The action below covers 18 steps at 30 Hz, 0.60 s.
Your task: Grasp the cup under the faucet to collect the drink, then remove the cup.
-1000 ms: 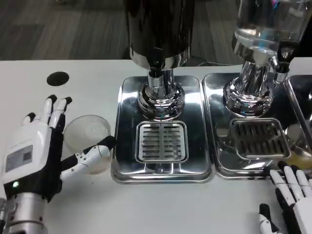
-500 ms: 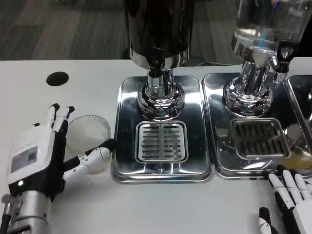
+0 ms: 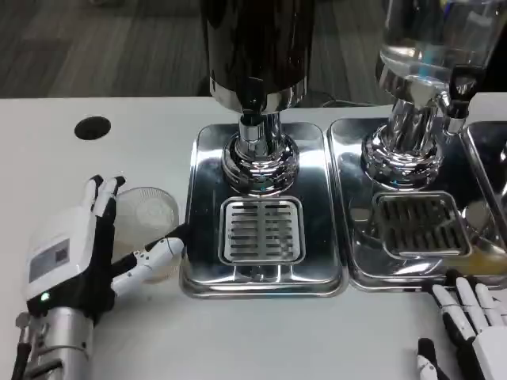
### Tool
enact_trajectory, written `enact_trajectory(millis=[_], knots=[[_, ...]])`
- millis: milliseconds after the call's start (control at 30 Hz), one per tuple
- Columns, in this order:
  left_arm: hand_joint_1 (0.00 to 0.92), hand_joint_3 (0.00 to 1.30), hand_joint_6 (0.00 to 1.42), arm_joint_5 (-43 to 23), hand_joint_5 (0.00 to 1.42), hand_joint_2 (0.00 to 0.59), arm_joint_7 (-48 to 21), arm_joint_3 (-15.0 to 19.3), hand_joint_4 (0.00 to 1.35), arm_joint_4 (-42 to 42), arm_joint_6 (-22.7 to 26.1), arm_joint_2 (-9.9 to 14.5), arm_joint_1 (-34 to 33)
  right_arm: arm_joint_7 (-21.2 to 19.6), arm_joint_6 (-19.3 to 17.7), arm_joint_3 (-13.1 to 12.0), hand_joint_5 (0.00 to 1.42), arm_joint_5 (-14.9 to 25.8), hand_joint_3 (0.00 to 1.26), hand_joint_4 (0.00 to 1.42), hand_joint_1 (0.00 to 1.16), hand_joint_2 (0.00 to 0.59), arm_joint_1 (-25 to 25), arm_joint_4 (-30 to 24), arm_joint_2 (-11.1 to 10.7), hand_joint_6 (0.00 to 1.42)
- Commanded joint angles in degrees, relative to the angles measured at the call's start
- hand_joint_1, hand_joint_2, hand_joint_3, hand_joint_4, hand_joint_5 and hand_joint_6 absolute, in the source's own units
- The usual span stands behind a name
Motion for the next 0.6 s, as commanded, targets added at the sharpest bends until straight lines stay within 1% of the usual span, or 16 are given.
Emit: enact_trajectory(millis=[33, 133, 200, 233, 300, 400, 467, 500, 567, 600], knots=[[0.0, 0.11, 0.16, -0.6, 0.16, 0.026, 1.8, -0.5, 0.0, 1.8, -0.5, -0.7, -0.7, 0.3, -0.4, -0.3, 0.0, 0.6, 0.13, 0.0, 0.21, 0.503, 0.6, -0.2, -0.2, 0.09], [0.0, 0.12, 0.19, -0.9, 0.18, 0.031, 2.1, -0.8, 0.0, 2.6, -0.5, -1.0, -1.3, 0.3, -0.5, -0.3, 0.0, 0.5, 0.13, 0.0, 0.21, 0.503, 0.7, -0.4, -0.3, 0.09], [0.006, 0.13, 0.23, -0.7, 0.22, 0.038, 2.4, -1.3, 0.0, 2.9, -0.5, -1.1, -1.7, 0.2, -0.6, -0.2, 0.0, 0.5, 0.13, 0.0, 0.21, 0.503, 0.8, -0.6, -0.2, 0.09], [0.016, 0.14, 0.25, -0.6, 0.24, 0.041, 2.8, -1.5, 0.01, 3.0, -0.5, -1.2, -1.8, 0.2, -0.6, -0.2, 0.0, 0.5, 0.14, 0.0, 0.21, 0.503, 0.8, -0.6, -0.2, 0.09], [0.066, 0.17, 0.32, -0.6, 0.31, 0.06, 3.4, -1.8, 0.05, 3.2, -0.6, -1.3, -1.9, 0.2, -0.7, -0.3, 0.0, 0.6, 0.14, 0.0, 0.21, 0.503, 0.9, -0.7, -0.2, 0.1], [0.158, 0.25, 0.49, -0.9, 0.46, 0.081, 4.6, -1.9, 0.19, 3.0, -0.8, -1.5, -1.7, 0.1, -0.8, -0.5, 0.0, 0.8, 0.15, 0.0, 0.21, 0.503, 1.0, -0.6, -0.3, 0.1], [0.197, 0.31, 0.68, -0.8, 0.56, 0.086, 4.9, -1.9, 0.26, 2.5, -0.5, -1.4, -1.5, 0.0, -1.1, -0.6, 0.0, 0.9, 0.15, 0.0, 0.21, 0.503, 1.0, -0.5, -0.3, 0.1], [0.234, 0.33, 0.78, -0.7, 0.62, 0.089, 5.0, -2.0, 0.3, 2.3, -0.4, -1.3, -1.5, 0.0, -1.2, -0.6, 0.0, 1.0, 0.15, 0.0, 0.21, 0.503, 0.9, -0.4, -0.3, 0.11], [0.291, 0.41, 0.95, -0.3, 0.71, 0.102, 5.1, -2.2, 0.37, 1.9, 0.6, -1.4, -1.5, -0.1, -1.6, -0.5, 0.0, 1.0, 0.16, 0.01, 0.22, 0.497, 0.6, 0.0, -0.2, 0.11], [0.304, 0.45, 1.02, -0.1, 0.75, 0.109, 5.2, -2.3, 0.4, 1.7, 1.1, -1.4, -1.4, -0.1, -1.8, -0.5, 0.0, 1.0, 0.16, 0.01, 0.22, 0.497, 0.6, 0.1, -0.2, 0.11]])
